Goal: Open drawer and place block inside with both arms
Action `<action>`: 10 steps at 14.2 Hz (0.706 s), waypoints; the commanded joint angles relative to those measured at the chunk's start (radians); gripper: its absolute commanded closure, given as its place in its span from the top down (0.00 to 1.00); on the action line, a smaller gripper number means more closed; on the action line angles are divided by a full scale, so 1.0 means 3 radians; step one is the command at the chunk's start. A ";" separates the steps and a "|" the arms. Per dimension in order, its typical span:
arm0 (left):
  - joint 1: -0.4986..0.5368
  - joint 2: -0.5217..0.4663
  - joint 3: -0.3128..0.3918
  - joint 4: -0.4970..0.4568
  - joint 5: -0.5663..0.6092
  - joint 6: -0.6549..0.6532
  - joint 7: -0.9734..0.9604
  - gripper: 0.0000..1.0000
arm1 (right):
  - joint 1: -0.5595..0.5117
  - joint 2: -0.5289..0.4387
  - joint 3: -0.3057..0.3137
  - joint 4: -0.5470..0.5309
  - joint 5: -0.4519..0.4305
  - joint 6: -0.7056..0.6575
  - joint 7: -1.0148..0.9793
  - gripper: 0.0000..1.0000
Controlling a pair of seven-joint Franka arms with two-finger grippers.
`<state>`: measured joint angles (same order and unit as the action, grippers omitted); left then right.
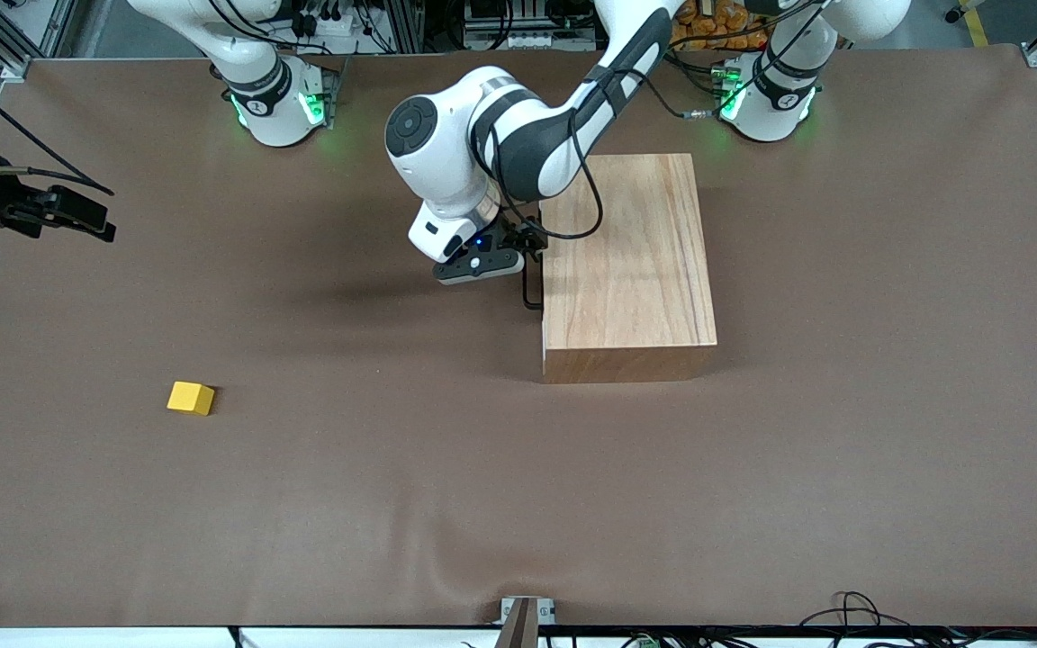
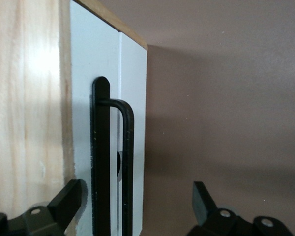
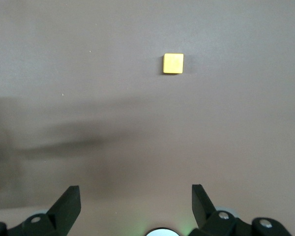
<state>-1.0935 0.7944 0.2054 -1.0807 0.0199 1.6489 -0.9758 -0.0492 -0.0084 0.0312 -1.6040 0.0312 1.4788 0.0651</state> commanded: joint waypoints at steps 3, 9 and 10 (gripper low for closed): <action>-0.0093 0.0123 0.0036 0.0094 0.0072 -0.0051 0.0124 1.00 | -0.0066 -0.0013 0.0055 -0.0017 -0.0043 0.0005 -0.0033 1.00; -0.0149 0.0215 0.0031 0.0094 0.0072 -0.0035 0.0144 1.00 | -0.0112 0.0003 0.0049 -0.0012 -0.0027 0.0015 -0.0058 1.00; -0.0149 0.0231 0.0031 0.0094 0.0072 -0.0025 0.0144 1.00 | -0.0143 0.0008 0.0049 -0.0017 -0.0032 0.0015 -0.0084 1.00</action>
<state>-1.1262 0.8354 0.2050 -1.0806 0.0200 1.6490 -0.9442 -0.0566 -0.0055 0.0308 -1.6072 0.0313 1.4826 0.0635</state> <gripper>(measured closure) 0.000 0.000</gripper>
